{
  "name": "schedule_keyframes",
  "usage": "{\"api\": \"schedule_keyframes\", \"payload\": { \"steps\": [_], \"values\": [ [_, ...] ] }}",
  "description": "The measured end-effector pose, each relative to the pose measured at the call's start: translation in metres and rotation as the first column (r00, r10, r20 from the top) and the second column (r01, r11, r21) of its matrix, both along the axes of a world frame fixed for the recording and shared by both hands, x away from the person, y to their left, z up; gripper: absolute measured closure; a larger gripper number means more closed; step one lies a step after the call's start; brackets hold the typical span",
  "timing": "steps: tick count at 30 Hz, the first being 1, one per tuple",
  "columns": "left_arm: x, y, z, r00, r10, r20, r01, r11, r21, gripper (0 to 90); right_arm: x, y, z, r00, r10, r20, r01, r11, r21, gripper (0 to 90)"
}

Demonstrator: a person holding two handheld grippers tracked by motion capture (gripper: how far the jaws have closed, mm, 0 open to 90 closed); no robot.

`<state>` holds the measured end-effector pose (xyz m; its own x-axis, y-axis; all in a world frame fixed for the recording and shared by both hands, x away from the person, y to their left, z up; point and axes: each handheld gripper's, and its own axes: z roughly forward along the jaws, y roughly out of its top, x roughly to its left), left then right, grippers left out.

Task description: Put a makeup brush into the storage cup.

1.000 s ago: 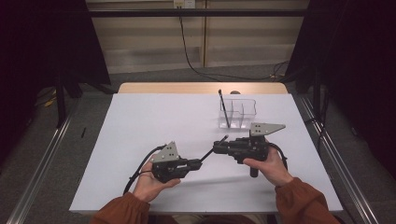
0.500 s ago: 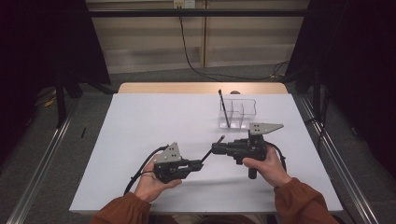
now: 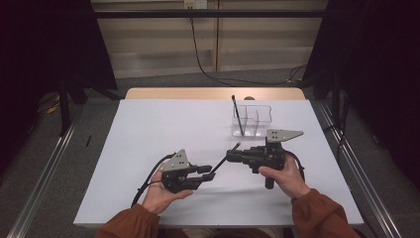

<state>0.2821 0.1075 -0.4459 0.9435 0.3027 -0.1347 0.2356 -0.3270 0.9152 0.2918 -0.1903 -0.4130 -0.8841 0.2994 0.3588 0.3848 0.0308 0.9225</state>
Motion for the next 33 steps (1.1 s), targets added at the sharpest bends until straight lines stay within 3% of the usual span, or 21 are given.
{"api": "schedule_keyframes", "payload": {
  "steps": [4,11,14,19,23,26,30,33],
  "values": [
    [0.000,0.002,0.001,0.9999,0.017,0.002,-0.017,0.9998,-0.009,63.8,0.000,-0.002,0.002,1.0000,-0.009,-0.001,0.009,1.000,-0.010,84.4],
    [0.000,0.007,0.005,0.9969,0.079,0.006,-0.079,0.9969,-0.004,43.3,0.000,-0.006,0.003,0.9998,-0.018,-0.006,0.018,1.000,-0.019,84.4],
    [0.000,0.009,0.007,0.9956,0.093,0.011,-0.093,0.9956,-0.010,40.8,0.000,-0.008,0.004,0.9998,-0.020,0.001,0.020,0.999,-0.030,84.4],
    [-0.001,0.013,0.008,0.9895,0.144,0.014,-0.144,0.9895,-0.007,27.6,-0.001,-0.010,0.006,0.9997,-0.023,0.010,0.024,0.999,-0.047,84.4],
    [-0.001,0.016,0.010,0.9804,0.197,0.002,-0.197,0.9803,-0.010,16.0,-0.001,-0.011,0.006,0.9995,-0.027,0.015,0.028,0.998,-0.054,84.4],
    [-0.002,0.019,0.012,0.9755,0.220,0.010,-0.220,0.9755,-0.011,11.7,-0.001,-0.013,0.007,0.9994,-0.032,0.015,0.032,0.998,-0.059,84.4],
    [-0.001,0.024,0.014,0.9755,0.220,0.005,-0.220,0.9755,-0.010,8.6,-0.001,-0.015,0.008,0.9992,-0.035,0.018,0.036,0.997,-0.067,84.4],
    [-0.001,0.027,0.015,0.9729,0.230,-0.021,-0.231,0.9729,-0.020,5.2,-0.001,-0.017,0.008,0.9992,-0.036,0.017,0.037,0.997,-0.073,84.4]
  ]
}}
